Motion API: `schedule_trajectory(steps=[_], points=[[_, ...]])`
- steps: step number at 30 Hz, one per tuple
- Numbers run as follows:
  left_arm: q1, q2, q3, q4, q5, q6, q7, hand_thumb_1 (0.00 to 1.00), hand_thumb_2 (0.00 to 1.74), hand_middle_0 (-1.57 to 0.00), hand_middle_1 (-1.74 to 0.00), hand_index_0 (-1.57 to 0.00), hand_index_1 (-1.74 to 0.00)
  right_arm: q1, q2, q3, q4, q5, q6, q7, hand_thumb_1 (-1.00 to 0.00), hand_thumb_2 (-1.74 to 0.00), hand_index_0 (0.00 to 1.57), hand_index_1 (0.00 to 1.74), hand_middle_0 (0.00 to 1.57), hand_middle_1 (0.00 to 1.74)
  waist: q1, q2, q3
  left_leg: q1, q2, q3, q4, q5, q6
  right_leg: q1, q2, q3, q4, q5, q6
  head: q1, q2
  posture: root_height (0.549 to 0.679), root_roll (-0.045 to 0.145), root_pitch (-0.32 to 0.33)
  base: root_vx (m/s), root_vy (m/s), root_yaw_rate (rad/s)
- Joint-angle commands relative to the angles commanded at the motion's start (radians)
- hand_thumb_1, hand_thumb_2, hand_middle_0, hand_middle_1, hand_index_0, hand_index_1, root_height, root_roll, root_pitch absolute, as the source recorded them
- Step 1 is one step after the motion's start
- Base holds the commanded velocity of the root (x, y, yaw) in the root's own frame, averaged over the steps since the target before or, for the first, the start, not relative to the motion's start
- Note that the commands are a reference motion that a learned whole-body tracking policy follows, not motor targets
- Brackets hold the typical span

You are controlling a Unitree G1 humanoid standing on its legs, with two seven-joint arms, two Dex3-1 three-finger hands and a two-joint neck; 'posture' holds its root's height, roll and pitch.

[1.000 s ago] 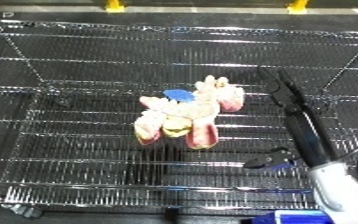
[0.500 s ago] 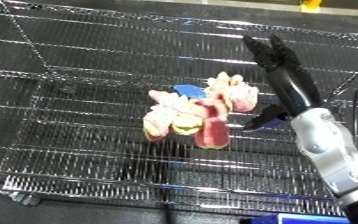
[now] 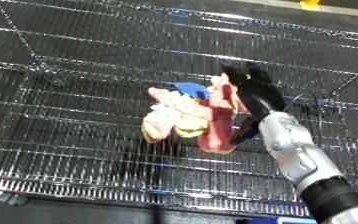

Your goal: Pick up the object and place it into the box

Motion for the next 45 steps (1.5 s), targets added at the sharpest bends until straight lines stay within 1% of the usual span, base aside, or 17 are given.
schedule_trajectory(steps=[3,6,8,11,14,19,26,30,33,35,40,45], points=[[0.004,-0.002,-0.003,-0.001,-0.004,-0.003,-0.002,1.00,1.74,-1.57,-1.74,-1.57,-1.74,0.001,0.025,0.014,0.047,-0.019,-0.001,0.007,0.00,0.00,0.00,0.00,0.00,0.00,0.009,0.001,0.000,-0.018,0.000,-0.006,0.007,0.000,0.0007,-0.011,-0.0002,-0.004,0.002,0.002,0.0003,0.010,-0.002,0.622,0.010,-0.023,0.004,0.001,0.063],[0.004,-0.004,-0.010,-0.001,-0.007,-0.003,-0.004,1.00,1.74,-1.57,-1.74,-1.57,-1.74,0.010,0.049,0.017,0.081,-0.029,0.004,0.012,0.00,0.00,0.00,0.00,0.00,0.00,0.018,0.003,0.000,-0.031,-0.001,-0.012,0.009,0.000,0.0017,-0.017,-0.0003,-0.008,0.001,0.003,0.0008,0.011,0.011,0.622,0.007,-0.015,0.009,-0.001,0.062],[0.003,-0.004,-0.011,-0.001,-0.006,-0.004,-0.004,1.00,1.74,-1.57,-1.74,-1.57,-1.74,0.017,0.064,0.019,0.094,-0.034,0.005,0.018,0.00,0.00,0.00,0.00,0.00,0.00,0.023,0.004,0.000,-0.036,0.000,-0.014,0.008,0.000,0.0018,-0.020,-0.0008,-0.013,0.000,0.003,0.0013,0.010,0.019,0.622,0.005,-0.010,0.009,0.000,0.037],[0.007,-0.007,-0.008,-0.007,-0.007,-0.006,-0.003,1.00,1.74,-1.57,-1.74,-1.57,-1.74,0.031,0.081,0.018,0.112,-0.039,0.008,0.029,0.00,0.00,0.00,0.00,0.00,0.00,0.032,0.006,0.000,-0.041,0.003,-0.013,0.009,-0.001,0.0004,-0.021,-0.0023,-0.021,0.001,0.000,0.0019,0.012,0.020,0.622,0.003,-0.006,0.007,0.003,0.022],[0.013,-0.011,-0.002,-0.010,-0.009,-0.007,-0.002,1.00,1.74,-1.57,-1.74,-1.57,-1.74,0.051,0.091,0.006,0.128,-0.036,0.012,0.036,-0.15,-0.26,0.24,0.26,0.24,0.26,0.037,0.008,0.000,-0.041,0.006,-0.014,0.007,-0.002,-0.0006,-0.017,-0.0022,-0.027,0.002,-0.004,0.0025,0.012,0.029,0.622,0.000,-0.006,0.016,0.005,0.027],[0.018,-0.019,0.007,-0.012,-0.007,-0.007,0.005,1.00,1.74,-1.57,-1.74,-1.57,-1.74,0.076,0.103,-0.025,0.147,-0.016,0.019,0.036,-0.40,-0.70,0.63,0.70,0.63,0.70,0.038,0.009,0.000,-0.036,0.009,-0.013,0.002,-0.003,-0.0007,-0.012,-0.0031,-0.032,0.002,-0.009,0.0028,-0.001,0.024,0.622,-0.002,-0.006,0.008,0.006,0.015],[0.005,-0.030,0.006,-0.008,0.010,-0.003,0.017,1.00,1.74,-1.57,-1.74,-1.57,-1.74,0.091,0.124,-0.048,0.151,-0.003,0.022,0.023,-0.75,-1.30,1.18,1.30,1.18,1.30,0.026,0.005,0.000,-0.025,0.015,-0.004,-0.008,-0.005,-0.0010,-0.009,-0.0001,-0.031,0.001,-0.014,0.0018,-0.012,0.027,0.622,0.000,-0.008,-0.004,0.013,-0.025],[0.002,-0.033,0.004,-0.002,0.000,0.001,0.011,1.00,1.74,-1.57,-1.74,-1.57,-1.74,0.094,0.128,-0.042,0.145,-0.012,0.025,0.028,-0.95,-1.65,1.49,1.65,1.49,1.65,0.019,0.003,0.000,-0.016,0.017,0.000,-0.010,-0.004,-0.0022,-0.006,0.0007,-0.027,0.009,-0.022,0.0008,0.003,0.017,0.621,0.003,-0.015,-0.008,0.007,-0.012],[-0.002,-0.031,0.000,0.002,-0.005,0.004,0.004,1.00,1.74,-1.57,-1.74,-1.57,-1.74,0.101,0.124,-0.040,0.144,-0.022,0.028,0.032,-0.95,-1.65,1.49,1.65,1.49,1.65,0.015,0.002,0.000,-0.012,0.017,0.001,-0.007,-0.004,-0.0031,-0.003,0.0003,-0.024,0.017,-0.026,0.0005,0.009,0.013,0.621,0.005,-0.022,-0.007,0.001,0.017],[-0.007,-0.029,-0.002,0.004,-0.007,0.006,-0.001,1.00,1.74,-1.57,-1.74,-1.57,-1.74,0.108,0.123,-0.044,0.144,-0.022,0.029,0.033,-0.95,-1.65,1.49,1.65,1.49,1.65,0.013,0.004,0.000,-0.009,0.016,0.001,-0.006,-0.003,-0.0036,0.000,-0.0005,-0.022,0.021,-0.027,0.0012,0.012,0.007,0.620,0.006,-0.028,-0.007,-0.001,0.005],[-0.019,-0.035,-0.008,0.015,-0.009,0.011,-0.006,1.00,1.74,-1.57,-1.74,-1.57,-1.74,0.142,0.122,-0.078,0.133,-0.002,0.026,0.023,-0.95,-1.65,1.49,1.65,1.49,1.65,0.002,0.006,0.000,0.007,0.016,0.005,-0.005,0.000,-0.0027,0.010,-0.0038,-0.017,0.032,-0.030,0.0016,0.022,-0.018,0.619,0.011,-0.045,-0.013,0.003,-0.011],[-0.023,-0.042,-0.011,0.023,-0.012,0.017,-0.011,1.00,1.74,-1.57,-1.74,-1.57,-1.74,0.179,0.101,-0.109,0.098,0.014,0.021,0.014,-0.95,-1.65,1.49,1.65,1.49,1.65,-0.012,0.006,0.000,0.028,0.017,0.012,-0.016,0.008,-0.0021,0.025,-0.0074,-0.013,0.030,-0.028,0.0007,0.042,-0.026,0.620,0.015,-0.062,-0.030,-0.003,-0.031]])
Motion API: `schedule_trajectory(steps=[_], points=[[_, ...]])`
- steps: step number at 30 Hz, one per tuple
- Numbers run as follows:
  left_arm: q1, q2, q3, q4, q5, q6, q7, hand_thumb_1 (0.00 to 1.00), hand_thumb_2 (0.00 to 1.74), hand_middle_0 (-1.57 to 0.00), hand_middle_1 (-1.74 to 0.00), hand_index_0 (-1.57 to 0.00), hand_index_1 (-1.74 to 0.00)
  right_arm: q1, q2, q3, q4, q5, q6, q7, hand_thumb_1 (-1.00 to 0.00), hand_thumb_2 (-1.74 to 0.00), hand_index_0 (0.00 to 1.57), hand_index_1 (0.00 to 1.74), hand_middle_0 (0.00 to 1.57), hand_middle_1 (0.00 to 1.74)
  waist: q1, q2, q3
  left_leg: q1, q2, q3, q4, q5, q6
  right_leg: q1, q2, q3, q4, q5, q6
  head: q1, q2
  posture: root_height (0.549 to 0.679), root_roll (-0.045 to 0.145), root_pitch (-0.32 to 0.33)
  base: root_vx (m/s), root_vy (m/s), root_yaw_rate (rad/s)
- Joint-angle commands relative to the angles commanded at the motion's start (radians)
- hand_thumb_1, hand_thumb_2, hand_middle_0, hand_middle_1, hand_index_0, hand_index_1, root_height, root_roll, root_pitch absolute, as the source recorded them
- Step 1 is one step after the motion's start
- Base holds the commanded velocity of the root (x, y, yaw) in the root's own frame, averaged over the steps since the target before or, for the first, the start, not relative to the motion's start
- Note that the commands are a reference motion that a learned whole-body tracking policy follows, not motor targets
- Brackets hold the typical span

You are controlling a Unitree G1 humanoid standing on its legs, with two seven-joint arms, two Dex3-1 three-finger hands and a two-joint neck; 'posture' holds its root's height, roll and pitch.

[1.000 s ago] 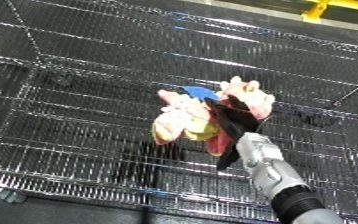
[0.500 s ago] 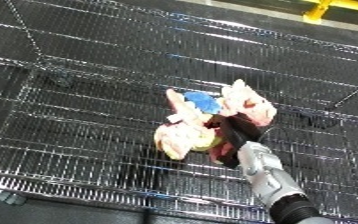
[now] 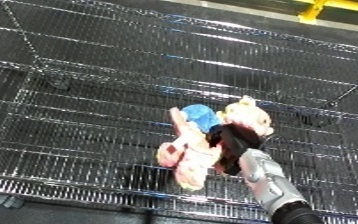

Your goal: Pick up the object and place it into the box

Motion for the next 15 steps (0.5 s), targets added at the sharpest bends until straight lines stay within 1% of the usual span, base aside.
schedule_trajectory(steps=[3,8,12,15], points=[[-0.002,-0.005,0.005,0.008,-0.002,0.005,0.000,1.00,1.74,-1.57,-1.74,-1.57,-1.74,0.023,-0.025,-0.025,-0.046,0.011,-0.005,-0.010,-0.95,-1.65,1.49,1.65,1.49,1.65,-0.014,-0.003,0.000,0.023,0.002,0.007,-0.014,0.005,0.0011,0.020,-0.0018,0.002,-0.010,0.002,-0.0011,0.009,-0.004,0.621,0.018,-0.075,-0.028,-0.004,-0.055],[-0.001,-0.014,0.015,0.027,-0.002,0.010,0.003,1.00,1.74,-1.57,-1.74,-1.57,-1.74,0.088,-0.080,-0.088,-0.180,0.027,-0.019,-0.038,-0.95,-1.65,1.49,1.65,1.49,1.65,-0.046,-0.012,0.000,0.066,0.004,0.019,-0.042,0.010,0.0031,0.059,-0.0008,0.004,-0.034,0.005,-0.0024,0.016,0.004,0.625,0.023,-0.097,-0.025,-0.004,-0.077],[-0.001,-0.024,0.024,0.038,0.000,0.016,0.004,1.00,1.74,-1.57,-1.74,-1.57,-1.74,0.176,-0.138,-0.179,-0.330,0.029,-0.032,-0.073,-0.95,-1.65,1.49,1.65,1.49,1.65,-0.077,-0.018,0.000,0.102,0.004,0.028,-0.065,0.013,0.0048,0.096,-0.0003,0.006,-0.059,0.007,-0.0027,0.032,0.010,0.628,0.028,-0.118,-0.023,-0.014,-0.075],[-0.001,-0.029,0.030,0.039,0.005,0.019,0.003,1.00,1.74,-1.57,-1.74,-1.57,-1.74,0.253,-0.174,-0.261,-0.433,0.026,-0.038,-0.104,-0.95,-1.65,1.49,1.65,1.49,1.65,-0.099,-0.019,0.000,0.123,0.003,0.032,-0.071,0.012,0.0065,0.115,0.0009,0.010,-0.067,0.008,-0.0020,0.052,0.012,0.629,0.032,-0.133,-0.012,-0.004,-0.069]])
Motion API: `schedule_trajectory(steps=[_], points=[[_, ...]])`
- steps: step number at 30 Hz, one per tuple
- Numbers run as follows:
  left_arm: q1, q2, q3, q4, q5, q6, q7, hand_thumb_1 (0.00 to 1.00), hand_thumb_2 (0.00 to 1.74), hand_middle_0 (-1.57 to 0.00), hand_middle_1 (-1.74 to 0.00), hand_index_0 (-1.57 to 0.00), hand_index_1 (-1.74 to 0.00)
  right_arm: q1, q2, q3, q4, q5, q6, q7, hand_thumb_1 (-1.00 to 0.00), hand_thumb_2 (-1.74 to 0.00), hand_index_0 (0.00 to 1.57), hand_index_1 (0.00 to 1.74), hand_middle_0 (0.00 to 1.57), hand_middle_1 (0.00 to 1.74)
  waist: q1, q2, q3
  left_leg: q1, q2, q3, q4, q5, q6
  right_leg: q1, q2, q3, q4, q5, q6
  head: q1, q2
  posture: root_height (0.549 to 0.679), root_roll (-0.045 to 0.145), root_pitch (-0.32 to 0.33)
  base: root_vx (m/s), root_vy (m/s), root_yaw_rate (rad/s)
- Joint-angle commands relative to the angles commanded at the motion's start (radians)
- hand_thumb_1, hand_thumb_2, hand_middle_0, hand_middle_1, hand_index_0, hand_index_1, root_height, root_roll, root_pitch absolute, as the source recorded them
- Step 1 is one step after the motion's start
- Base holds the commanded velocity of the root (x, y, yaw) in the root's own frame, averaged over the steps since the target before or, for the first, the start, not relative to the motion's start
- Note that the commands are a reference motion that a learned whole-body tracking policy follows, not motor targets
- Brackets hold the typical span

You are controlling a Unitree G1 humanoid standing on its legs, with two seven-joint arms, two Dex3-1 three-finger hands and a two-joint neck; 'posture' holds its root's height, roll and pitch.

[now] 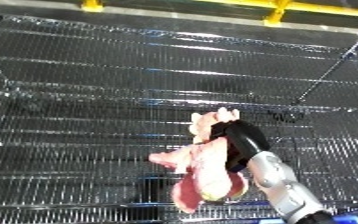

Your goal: Pick up the object and place it into the box

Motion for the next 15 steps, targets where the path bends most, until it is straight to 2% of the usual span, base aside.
schedule_trajectory(steps=[4,9,15], points=[[0.002,-0.013,0.010,-0.003,0.008,0.005,0.001,1.00,1.74,-1.57,-1.74,-1.57,-1.74,0.113,-0.026,-0.122,-0.125,-0.002,-0.012,-0.041,-0.95,-1.65,1.49,1.65,1.49,1.65,-0.033,-0.001,0.000,0.023,0.001,0.006,0.011,-0.008,0.0026,0.021,0.0028,0.009,0.005,-0.001,-0.0019,0.043,-0.013,0.628,0.037,-0.160,-0.007,0.001,-0.075],[0.001,-0.036,0.020,-0.004,0.016,0.014,0.000,1.00,1.74,-1.57,-1.74,-1.57,-1.74,0.297,-0.020,-0.330,-0.304,-0.001,-0.030,-0.100,-0.95,-1.65,1.49,1.65,1.49,1.65,-0.078,-0.003,0.000,0.055,0.002,0.013,0.042,-0.023,0.0095,0.052,0.0053,0.022,0.020,0.004,-0.0029,0.139,-0.026,0.627,0.042,-0.203,0.008,-0.004,-0.082],[-0.004,-0.046,0.017,-0.011,0.023,0.029,-0.008,1.00,1.74,-1.57,-1.74,-1.57,-1.74,0.468,-0.005,-0.526,-0.440,-0.012,-0.044,-0.141,-0.95,-1.65,1.49,1.65,1.49,1.65,-0.115,-0.006,-0.005,0.102,0.005,0.023,0.036,-0.030,0.0117,0.107,0.0062,0.025,-0.003,0.007,-0.0029,0.212,-0.037,0.631,0.046,-0.234,0.016,-0.002,-0.035]])
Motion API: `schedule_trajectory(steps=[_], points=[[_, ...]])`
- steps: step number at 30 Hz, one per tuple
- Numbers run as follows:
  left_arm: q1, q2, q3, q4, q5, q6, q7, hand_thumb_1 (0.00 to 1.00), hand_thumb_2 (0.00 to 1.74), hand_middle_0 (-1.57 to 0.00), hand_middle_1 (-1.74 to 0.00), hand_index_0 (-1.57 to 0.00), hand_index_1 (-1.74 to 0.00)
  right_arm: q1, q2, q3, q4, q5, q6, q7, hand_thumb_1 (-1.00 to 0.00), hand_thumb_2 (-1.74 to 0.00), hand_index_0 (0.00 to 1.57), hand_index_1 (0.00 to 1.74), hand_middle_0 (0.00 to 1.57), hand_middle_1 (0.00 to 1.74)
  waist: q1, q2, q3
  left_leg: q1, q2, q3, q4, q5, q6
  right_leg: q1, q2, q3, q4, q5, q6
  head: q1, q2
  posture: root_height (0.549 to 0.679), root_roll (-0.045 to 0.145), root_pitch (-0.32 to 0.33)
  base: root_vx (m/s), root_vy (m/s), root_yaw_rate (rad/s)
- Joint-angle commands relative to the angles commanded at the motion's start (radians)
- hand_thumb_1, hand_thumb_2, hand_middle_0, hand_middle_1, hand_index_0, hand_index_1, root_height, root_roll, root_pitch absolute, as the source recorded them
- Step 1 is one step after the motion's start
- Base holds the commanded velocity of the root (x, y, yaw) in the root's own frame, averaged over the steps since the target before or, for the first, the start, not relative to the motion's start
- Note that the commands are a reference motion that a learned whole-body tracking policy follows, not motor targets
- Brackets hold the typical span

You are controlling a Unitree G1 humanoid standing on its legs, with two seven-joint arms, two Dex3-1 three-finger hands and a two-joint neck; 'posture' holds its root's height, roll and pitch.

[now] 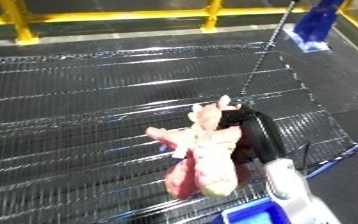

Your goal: Pick up the object and place it into the box

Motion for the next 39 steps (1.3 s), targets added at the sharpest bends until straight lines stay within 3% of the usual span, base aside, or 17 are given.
schedule_trajectory(steps=[10,16,26,34,39], points=[[0.011,-0.011,-0.017,0.003,0.000,0.019,-0.004,1.00,1.74,-1.57,-1.74,-1.57,-1.74,0.242,-0.017,-0.281,-0.094,-0.020,-0.008,-0.072,-0.95,-1.65,1.49,1.65,1.49,1.65,-0.075,-0.011,-0.026,0.041,0.005,0.016,0.002,-0.009,-0.0044,0.040,0.0060,0.012,-0.020,0.007,0.0011,0.285,-0.111,0.634,0.051,-0.260,0.013,0.012,-0.056],[0.019,-0.018,-0.016,0.016,-0.003,0.021,0.009,1.00,1.74,-1.57,-1.74,-1.57,-1.74,0.365,0.003,-0.435,-0.067,-0.007,-0.016,-0.130,-0.95,-1.65,1.49,1.65,1.49,1.65,-0.126,-0.011,-0.037,0.053,0.012,0.030,0.001,-0.011,-0.0057,0.051,0.0087,0.019,-0.035,0.015,0.0016,0.405,-0.130,0.636,0.053,-0.264,-0.003,0.010,-0.060],[0.017,-0.027,-0.020,0.041,-0.007,0.009,0.017,1.00,1.74,-1.57,-1.74,-1.57,-1.74,0.483,0.104,-0.598,0.024,0.107,-0.063,-0.199,-0.95,-1.65,1.49,1.65,1.49,1.65,-0.203,0.013,-0.053,0.076,0.020,0.063,-0.017,-0.010,-0.0167,0.071,0.0122,0.028,-0.083,0.034,-0.0014,0.510,-0.153,0.641,0.062,-0.264,-0.010,0.023,-0.094],[0.016,-0.029,-0.034,0.054,-0.024,-0.013,0.021,1.00,1.74,-1.57,-1.74,-1.57,-1.74,0.458,0.101,-0.634,0.167,0.264,-0.119,-0.218,-0.95,-1.65,1.49,1.65,1.49,1.65,-0.233,0.031,-0.054,0.086,0.015,0.083,-0.026,-0.006,-0.0240,0.069,0.0087,0.040,-0.105,0.050,-0.0031,0.554,-0.126,0.644,0.074,-0.260,-0.009,0.025,-0.090],[0.012,-0.030,-0.038,0.059,-0.030,-0.023,0.019,1.00,1.74,-1.57,-1.74,-1.57,-1.74,0.445,0.095,-0.634,0.241,0.351,-0.148,-0.187,-0.70,-1.22,1.10,1.22,1.10,1.22,-0.244,0.039,-0.055,0.089,0.013,0.093,-0.036,-0.002,-0.0268,0.063,0.0075,0.045,-0.111,0.048,-0.0037,0.545,-0.124,0.645,0.080,-0.253,-0.009,0.017,-0.072]])
